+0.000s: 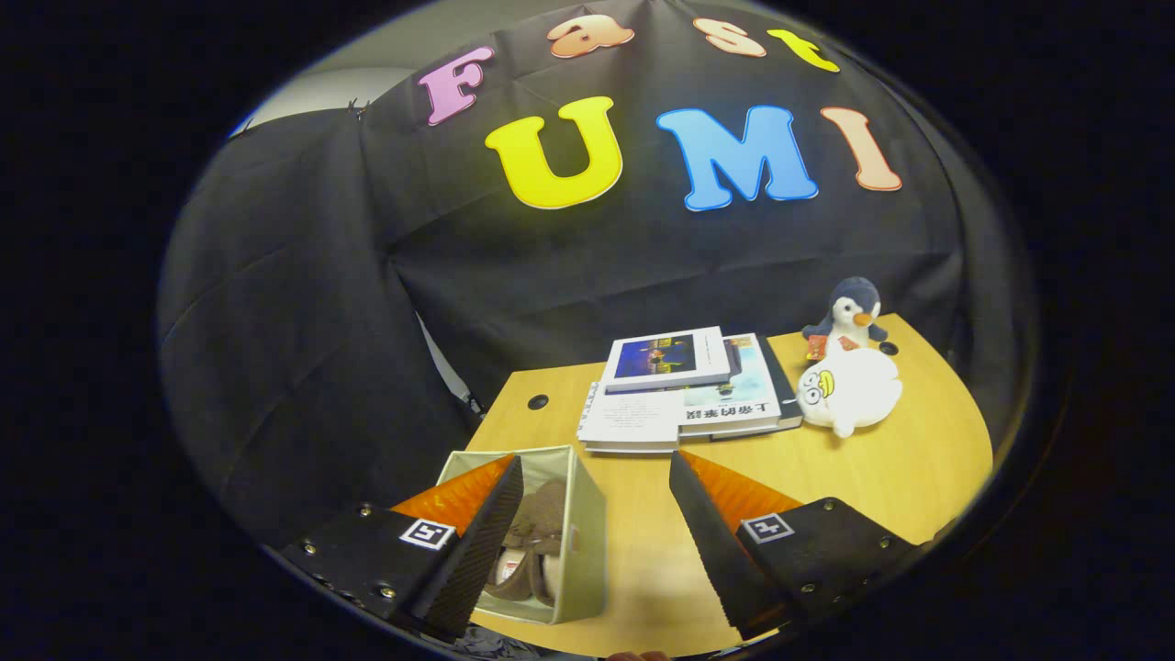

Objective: Open the storage box then place both shoes into the box .Put the left shoe in first, then the right shoe, with the right side of both shoes facing outward in a uniform manner.

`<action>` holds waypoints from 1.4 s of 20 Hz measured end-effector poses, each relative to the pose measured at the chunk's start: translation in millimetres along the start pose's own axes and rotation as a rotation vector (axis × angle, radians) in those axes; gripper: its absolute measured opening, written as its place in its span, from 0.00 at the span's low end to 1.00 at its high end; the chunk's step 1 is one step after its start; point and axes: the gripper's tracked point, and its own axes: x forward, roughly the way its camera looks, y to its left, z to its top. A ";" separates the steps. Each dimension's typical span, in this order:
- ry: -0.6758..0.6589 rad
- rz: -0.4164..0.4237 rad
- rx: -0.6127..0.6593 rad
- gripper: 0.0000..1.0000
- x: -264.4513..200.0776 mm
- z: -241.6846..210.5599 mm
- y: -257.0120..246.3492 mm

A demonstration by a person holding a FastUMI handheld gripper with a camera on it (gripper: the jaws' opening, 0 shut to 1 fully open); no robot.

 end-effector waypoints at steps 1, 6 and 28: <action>-0.012 -0.009 0.001 0.98 -6.5 4.6 -9.9; -0.091 -0.060 -0.022 0.98 -43.2 30.4 -64.7; -0.440 -0.094 -0.138 0.97 -158.4 79.4 -196.6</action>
